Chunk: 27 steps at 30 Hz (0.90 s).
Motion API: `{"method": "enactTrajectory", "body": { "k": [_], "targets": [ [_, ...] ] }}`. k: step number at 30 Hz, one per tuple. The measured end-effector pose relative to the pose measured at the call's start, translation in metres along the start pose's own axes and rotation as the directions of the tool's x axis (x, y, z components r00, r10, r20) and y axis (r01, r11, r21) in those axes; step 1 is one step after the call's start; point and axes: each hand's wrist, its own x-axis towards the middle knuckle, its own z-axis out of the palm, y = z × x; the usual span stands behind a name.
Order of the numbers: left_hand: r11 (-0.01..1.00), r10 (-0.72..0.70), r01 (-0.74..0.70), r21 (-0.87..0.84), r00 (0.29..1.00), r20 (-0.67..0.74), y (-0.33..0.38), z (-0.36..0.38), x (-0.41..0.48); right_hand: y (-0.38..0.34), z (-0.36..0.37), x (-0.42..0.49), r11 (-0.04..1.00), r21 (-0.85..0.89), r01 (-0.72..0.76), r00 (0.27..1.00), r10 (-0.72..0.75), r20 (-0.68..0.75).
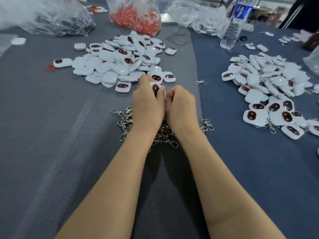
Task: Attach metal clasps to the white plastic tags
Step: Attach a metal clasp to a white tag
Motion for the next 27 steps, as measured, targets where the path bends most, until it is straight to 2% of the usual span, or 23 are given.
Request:
{"method": "enactTrajectory", "body": {
  "k": [4,8,10,12,15,19,23,27],
  "targets": [
    [0.998,-0.059,0.06,-0.003,0.997,0.04,-0.004,-0.001,0.002,-0.004,-0.002,0.001,0.998,0.044,0.045,0.999,-0.046,0.004],
    [0.966,-0.223,0.224,-0.133,0.975,0.024,-0.004,-0.001,0.006,0.001,-0.013,0.003,0.942,0.332,-0.043,0.998,0.054,-0.026],
    [0.964,-0.216,0.211,-0.164,0.976,-0.008,-0.002,-0.003,0.007,0.006,-0.016,0.006,0.912,0.4,-0.087,0.995,0.102,-0.018],
    [0.985,-0.135,0.134,-0.113,0.991,-0.004,-0.001,-0.006,0.008,0.008,-0.018,0.008,0.887,0.449,-0.108,0.992,0.125,-0.007],
    [0.999,-0.042,0.042,0.003,0.994,0.097,-0.001,-0.007,0.008,0.008,-0.018,0.008,0.895,0.439,-0.077,0.995,0.094,-0.017],
    [0.994,-0.017,-0.006,0.109,0.977,0.215,-0.002,-0.004,0.008,0.007,-0.019,0.006,0.943,0.33,0.045,0.999,-0.037,-0.03],
    [0.988,0.001,-0.029,0.151,0.984,0.181,-0.004,-0.004,0.005,0.004,-0.018,0.004,0.954,0.277,0.116,0.993,-0.105,-0.052],
    [0.994,0.005,-0.019,0.106,0.991,0.135,-0.004,-0.003,0.006,0.002,-0.017,0.004,0.942,0.332,0.054,0.997,-0.032,-0.07]
  ]
}}
